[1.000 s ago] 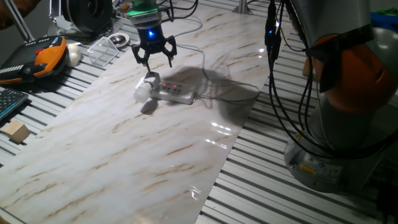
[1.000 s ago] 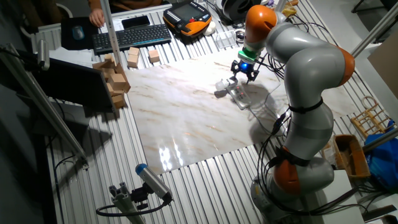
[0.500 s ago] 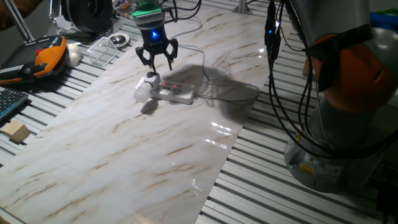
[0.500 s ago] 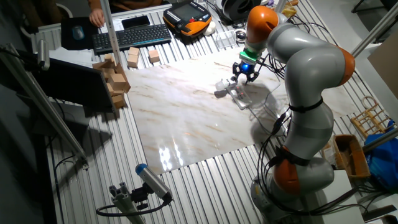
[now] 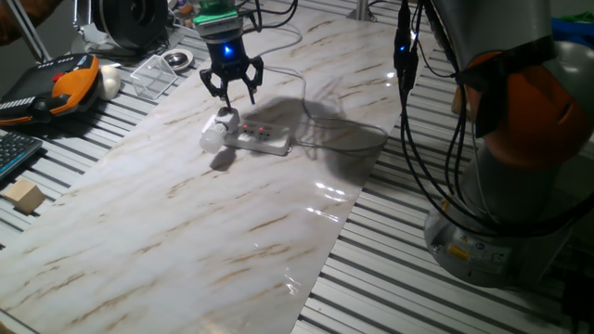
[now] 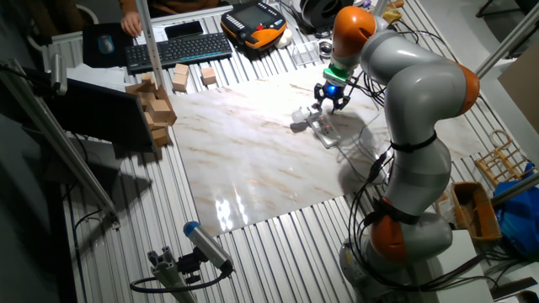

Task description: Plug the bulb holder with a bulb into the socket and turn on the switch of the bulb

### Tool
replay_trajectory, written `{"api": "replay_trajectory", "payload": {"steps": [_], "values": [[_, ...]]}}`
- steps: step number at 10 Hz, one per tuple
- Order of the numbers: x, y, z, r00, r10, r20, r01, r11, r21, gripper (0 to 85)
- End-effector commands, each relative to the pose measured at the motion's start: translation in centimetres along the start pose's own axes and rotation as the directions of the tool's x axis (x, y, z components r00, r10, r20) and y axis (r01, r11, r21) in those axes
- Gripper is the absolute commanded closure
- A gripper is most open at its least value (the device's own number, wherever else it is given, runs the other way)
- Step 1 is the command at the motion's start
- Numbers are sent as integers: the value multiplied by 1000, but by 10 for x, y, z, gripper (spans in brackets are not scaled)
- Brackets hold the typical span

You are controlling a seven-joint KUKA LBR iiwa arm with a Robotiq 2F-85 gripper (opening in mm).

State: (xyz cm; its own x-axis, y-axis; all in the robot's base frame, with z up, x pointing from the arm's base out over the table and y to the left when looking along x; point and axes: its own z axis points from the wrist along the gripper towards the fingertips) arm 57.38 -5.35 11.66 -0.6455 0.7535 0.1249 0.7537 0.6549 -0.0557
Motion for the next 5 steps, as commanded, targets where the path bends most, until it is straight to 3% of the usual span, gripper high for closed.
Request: {"api": "replay_trajectory", "payload": {"steps": [1, 5], "values": [[1, 1, 1, 1000, 3, -4, -3, 1000, -4, 340], [2, 0, 5, 1000, 3, -1, -3, 1000, -7, 340]]}}
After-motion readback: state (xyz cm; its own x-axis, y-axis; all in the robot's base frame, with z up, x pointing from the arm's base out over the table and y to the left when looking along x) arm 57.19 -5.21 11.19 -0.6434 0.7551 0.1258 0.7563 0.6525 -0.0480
